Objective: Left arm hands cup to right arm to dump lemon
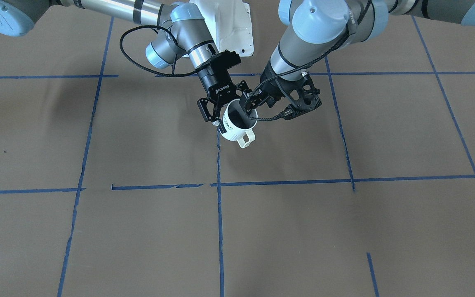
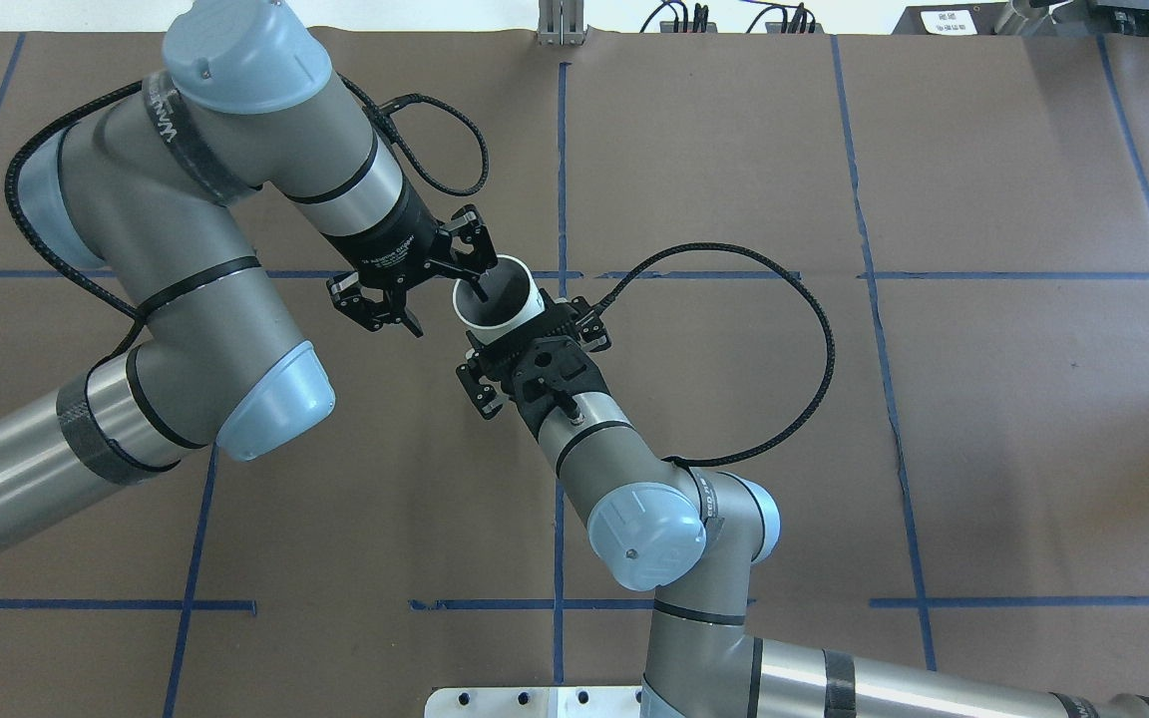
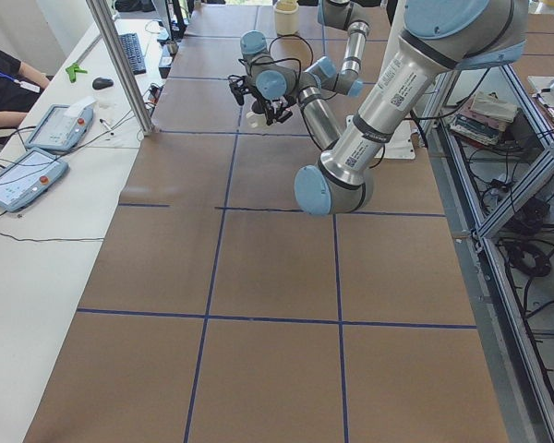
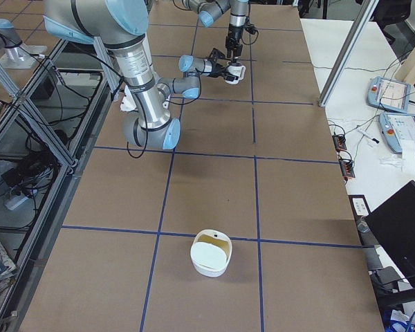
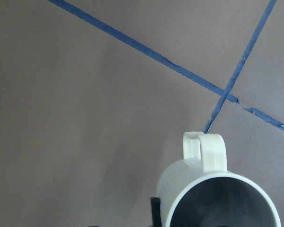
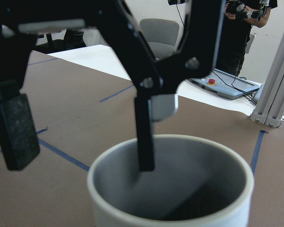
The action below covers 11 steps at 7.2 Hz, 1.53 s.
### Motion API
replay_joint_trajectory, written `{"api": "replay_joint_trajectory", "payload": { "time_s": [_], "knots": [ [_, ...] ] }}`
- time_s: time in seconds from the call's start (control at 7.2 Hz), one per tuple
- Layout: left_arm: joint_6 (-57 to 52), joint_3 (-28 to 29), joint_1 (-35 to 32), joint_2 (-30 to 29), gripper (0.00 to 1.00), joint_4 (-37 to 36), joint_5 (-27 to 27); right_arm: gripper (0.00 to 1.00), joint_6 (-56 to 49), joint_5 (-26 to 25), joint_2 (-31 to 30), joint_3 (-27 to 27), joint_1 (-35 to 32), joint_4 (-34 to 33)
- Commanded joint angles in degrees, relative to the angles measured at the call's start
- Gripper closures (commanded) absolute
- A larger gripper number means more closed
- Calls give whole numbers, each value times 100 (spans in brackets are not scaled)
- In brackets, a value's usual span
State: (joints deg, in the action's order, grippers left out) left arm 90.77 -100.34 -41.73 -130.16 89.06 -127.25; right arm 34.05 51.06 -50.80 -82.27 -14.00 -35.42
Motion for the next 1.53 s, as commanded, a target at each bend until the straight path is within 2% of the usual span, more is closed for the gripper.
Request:
{"api": "replay_joint_trajectory", "payload": {
  "time_s": [0.0,0.14,0.56,0.69,0.83,1.39],
  "knots": [
    [2,6,50,8,57,6,86,48,-4,0,53,9,29,0],
    [-7,23,103,8,65,15,113,48,-4,0,44,9,38,0],
    [-7,67,112,17,66,112,139,48,-13,0,35,9,38,0],
    [-7,93,121,17,100,120,139,10,-91,-17,26,18,47,0],
    [-16,111,121,17,100,129,139,0,-100,-26,-17,18,47,9],
    [-7,120,121,8,100,129,139,0,-109,-17,-35,18,73,0]
  ]
}}
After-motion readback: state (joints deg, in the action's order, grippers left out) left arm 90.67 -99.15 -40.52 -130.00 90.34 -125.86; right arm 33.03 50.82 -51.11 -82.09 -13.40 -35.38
